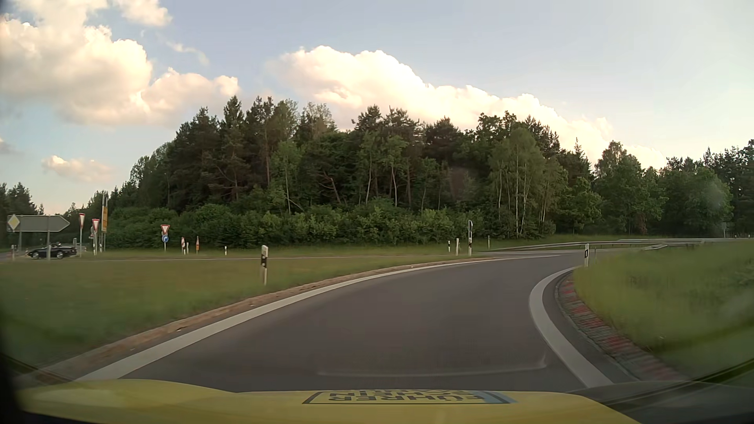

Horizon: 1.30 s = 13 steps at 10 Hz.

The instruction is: Follow the waypoints while adhering to traffic rules and regulations

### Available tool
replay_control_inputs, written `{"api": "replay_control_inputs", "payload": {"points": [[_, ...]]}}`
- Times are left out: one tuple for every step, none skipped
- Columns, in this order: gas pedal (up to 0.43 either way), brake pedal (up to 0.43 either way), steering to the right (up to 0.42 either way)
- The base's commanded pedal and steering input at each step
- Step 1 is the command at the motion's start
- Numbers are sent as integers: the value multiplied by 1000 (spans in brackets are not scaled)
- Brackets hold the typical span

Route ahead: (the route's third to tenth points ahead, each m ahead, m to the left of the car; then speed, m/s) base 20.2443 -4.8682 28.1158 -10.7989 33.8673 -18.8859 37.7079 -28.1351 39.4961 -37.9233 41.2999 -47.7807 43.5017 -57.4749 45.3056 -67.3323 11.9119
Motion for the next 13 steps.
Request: {"api": "replay_control_inputs", "payload": {"points": [[0,0,100],[0,0,106],[8,0,111],[8,0,116],[20,0,118],[28,0,121],[39,0,123],[47,0,128],[59,0,133],[59,0,137],[59,0,141],[59,0,145],[59,0,150]]}}
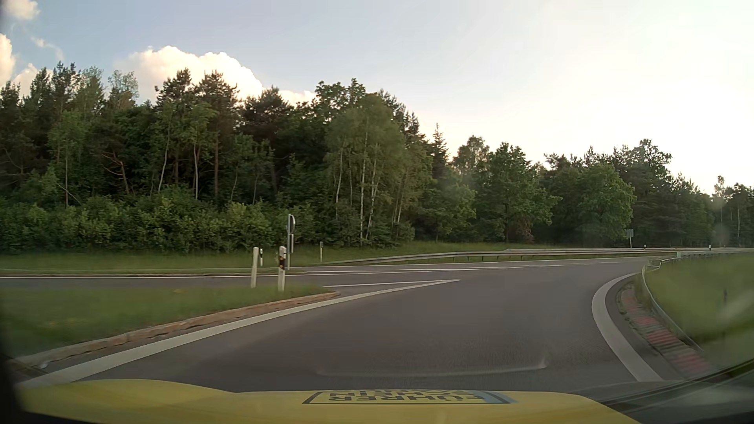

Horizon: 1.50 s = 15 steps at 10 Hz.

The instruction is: Follow the waypoints while adhering to traffic rules and regulations

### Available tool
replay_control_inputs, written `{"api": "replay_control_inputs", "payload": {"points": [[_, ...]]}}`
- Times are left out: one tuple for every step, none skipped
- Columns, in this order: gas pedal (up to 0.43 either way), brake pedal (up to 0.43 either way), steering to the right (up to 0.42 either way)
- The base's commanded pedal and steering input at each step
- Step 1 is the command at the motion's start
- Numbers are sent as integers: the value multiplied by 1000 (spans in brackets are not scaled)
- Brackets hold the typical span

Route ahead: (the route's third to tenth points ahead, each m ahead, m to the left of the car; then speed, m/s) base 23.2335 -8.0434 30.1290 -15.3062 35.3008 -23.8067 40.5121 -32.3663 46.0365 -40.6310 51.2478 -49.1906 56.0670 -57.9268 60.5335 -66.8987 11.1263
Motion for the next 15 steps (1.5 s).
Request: {"api": "replay_control_inputs", "payload": {"points": [[59,0,153],[59,0,155],[59,0,156],[87,0,156],[98,0,156],[98,0,155],[110,0,154],[130,0,153],[138,0,153],[157,0,152],[157,0,152],[169,0,148],[177,0,144],[177,0,142],[177,0,142]]}}
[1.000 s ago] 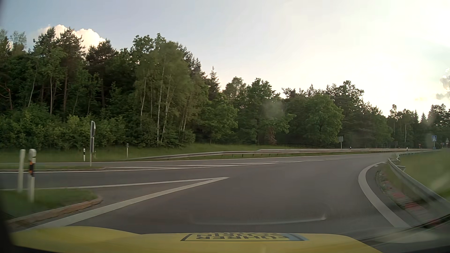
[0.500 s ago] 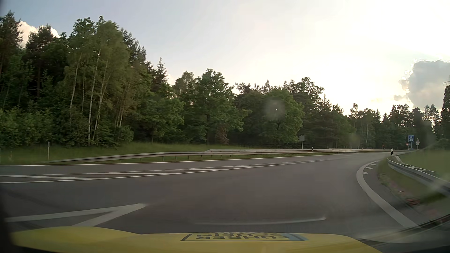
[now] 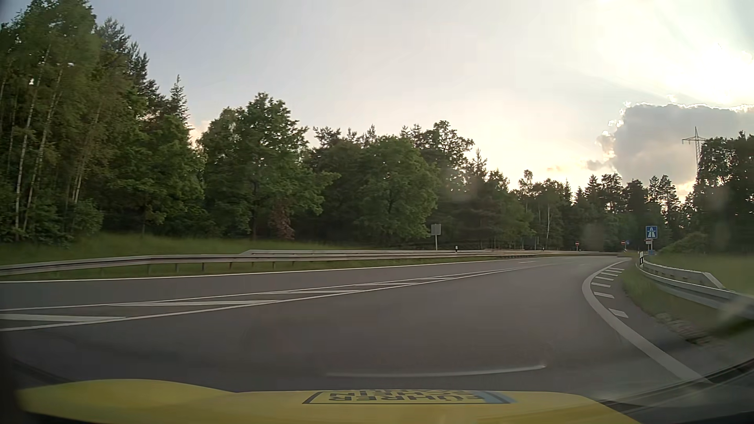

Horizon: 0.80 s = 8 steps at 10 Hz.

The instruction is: Follow the waypoints while adhering to traffic rules and regulations

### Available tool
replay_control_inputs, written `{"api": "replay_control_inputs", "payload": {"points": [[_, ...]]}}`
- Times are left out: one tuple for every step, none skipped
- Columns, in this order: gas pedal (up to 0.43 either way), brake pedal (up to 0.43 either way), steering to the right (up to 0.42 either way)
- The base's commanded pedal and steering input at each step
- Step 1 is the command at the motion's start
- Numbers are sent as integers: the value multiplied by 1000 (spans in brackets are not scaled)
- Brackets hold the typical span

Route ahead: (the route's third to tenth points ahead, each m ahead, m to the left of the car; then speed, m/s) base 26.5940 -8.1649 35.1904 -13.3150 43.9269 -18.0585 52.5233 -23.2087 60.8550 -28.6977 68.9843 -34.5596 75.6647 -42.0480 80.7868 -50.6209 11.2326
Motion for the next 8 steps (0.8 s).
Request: {"api": "replay_control_inputs", "payload": {"points": [[177,0,142],[189,0,141],[189,0,139],[197,0,135],[209,0,131],[209,0,128],[220,0,122],[220,0,114]]}}
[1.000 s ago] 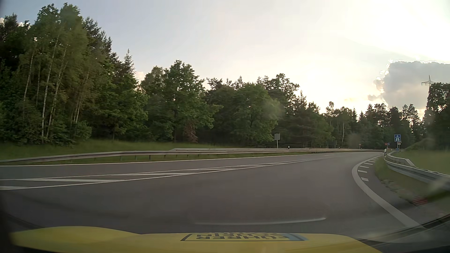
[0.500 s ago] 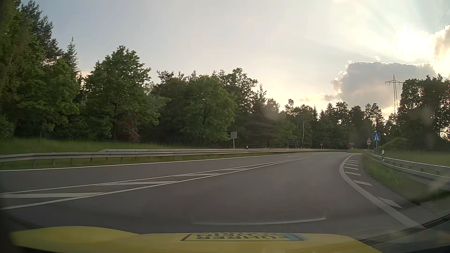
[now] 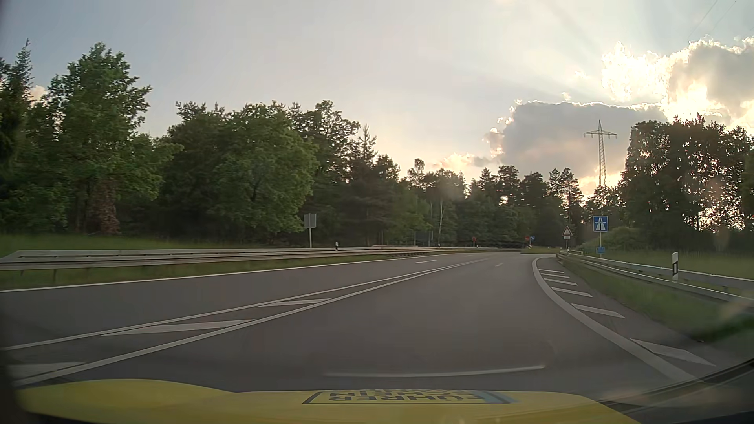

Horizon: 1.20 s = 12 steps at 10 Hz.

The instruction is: Follow the waypoints while adhering to traffic rules and regulations

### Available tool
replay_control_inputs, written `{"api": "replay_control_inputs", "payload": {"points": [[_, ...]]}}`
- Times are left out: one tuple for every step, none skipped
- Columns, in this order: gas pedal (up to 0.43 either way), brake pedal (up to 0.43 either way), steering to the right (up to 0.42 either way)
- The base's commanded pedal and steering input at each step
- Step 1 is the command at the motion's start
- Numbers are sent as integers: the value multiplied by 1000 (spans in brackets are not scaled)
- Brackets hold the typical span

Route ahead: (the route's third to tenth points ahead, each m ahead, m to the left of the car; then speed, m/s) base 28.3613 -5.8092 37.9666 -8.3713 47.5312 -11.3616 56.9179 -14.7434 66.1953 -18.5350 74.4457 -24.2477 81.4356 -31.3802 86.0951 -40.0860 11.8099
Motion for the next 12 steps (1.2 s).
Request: {"api": "replay_control_inputs", "payload": {"points": [[220,0,109],[220,0,109],[220,0,106],[228,0,100],[228,0,90],[228,0,84],[228,0,75],[228,0,63],[220,0,51],[209,0,42],[197,0,39],[189,0,37]]}}
